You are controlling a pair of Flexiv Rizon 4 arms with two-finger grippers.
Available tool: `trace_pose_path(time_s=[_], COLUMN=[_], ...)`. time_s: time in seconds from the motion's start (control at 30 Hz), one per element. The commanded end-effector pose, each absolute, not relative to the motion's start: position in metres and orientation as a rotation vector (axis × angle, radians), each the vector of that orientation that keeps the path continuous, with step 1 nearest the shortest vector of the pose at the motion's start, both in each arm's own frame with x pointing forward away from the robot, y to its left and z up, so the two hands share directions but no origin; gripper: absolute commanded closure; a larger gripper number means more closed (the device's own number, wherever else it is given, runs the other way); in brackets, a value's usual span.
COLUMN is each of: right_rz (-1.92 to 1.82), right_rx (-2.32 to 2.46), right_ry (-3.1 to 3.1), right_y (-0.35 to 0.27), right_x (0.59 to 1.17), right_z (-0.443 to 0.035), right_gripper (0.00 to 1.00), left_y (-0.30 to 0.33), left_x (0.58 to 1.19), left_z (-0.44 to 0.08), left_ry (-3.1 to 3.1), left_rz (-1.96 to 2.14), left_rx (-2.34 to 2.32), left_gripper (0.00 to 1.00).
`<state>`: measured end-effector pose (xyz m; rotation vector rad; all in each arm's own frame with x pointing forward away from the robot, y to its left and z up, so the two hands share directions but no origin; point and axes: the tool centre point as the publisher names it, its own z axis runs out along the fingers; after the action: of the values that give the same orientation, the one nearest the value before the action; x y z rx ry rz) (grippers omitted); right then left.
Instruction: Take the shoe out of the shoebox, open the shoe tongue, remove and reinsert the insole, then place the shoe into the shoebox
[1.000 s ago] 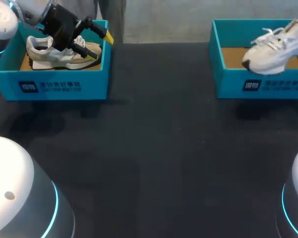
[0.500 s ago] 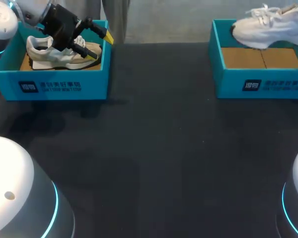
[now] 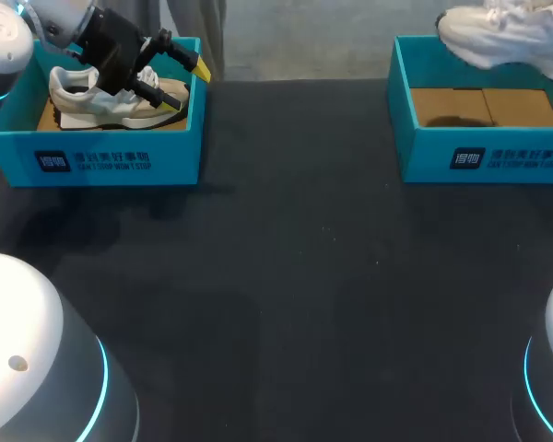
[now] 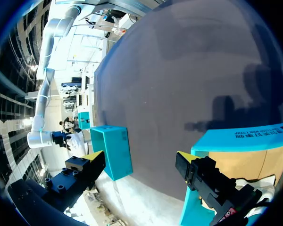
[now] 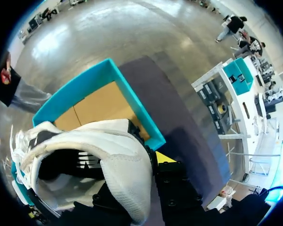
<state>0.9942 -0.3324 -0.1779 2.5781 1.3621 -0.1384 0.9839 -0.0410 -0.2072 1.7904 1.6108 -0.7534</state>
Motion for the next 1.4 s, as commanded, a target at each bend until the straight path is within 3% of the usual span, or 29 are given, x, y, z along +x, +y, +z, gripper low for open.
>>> trace_pose_path(time_s=[0.03,0.63,1.4], right_rz=[-0.133,-0.154,-0.183], right_rx=[2.557,2.372,2.487], right_ry=[1.384,1.625,1.549], right_y=[-0.331,-0.334,-0.341], right_x=[0.993,1.012,1.029], right_z=[-0.179,-0.198,-0.212], right_gripper=[1.00,1.00,1.00], left_y=[-0.041,-0.041,-0.041], left_x=[0.984,0.984,0.984], left_z=[-0.207,-0.207,-0.207], left_ry=[1.613,1.613,1.613], left_rz=[-0.751,-0.751,-0.751], left_rx=[1.792,1.792,1.792], left_gripper=[0.00,0.00,0.00])
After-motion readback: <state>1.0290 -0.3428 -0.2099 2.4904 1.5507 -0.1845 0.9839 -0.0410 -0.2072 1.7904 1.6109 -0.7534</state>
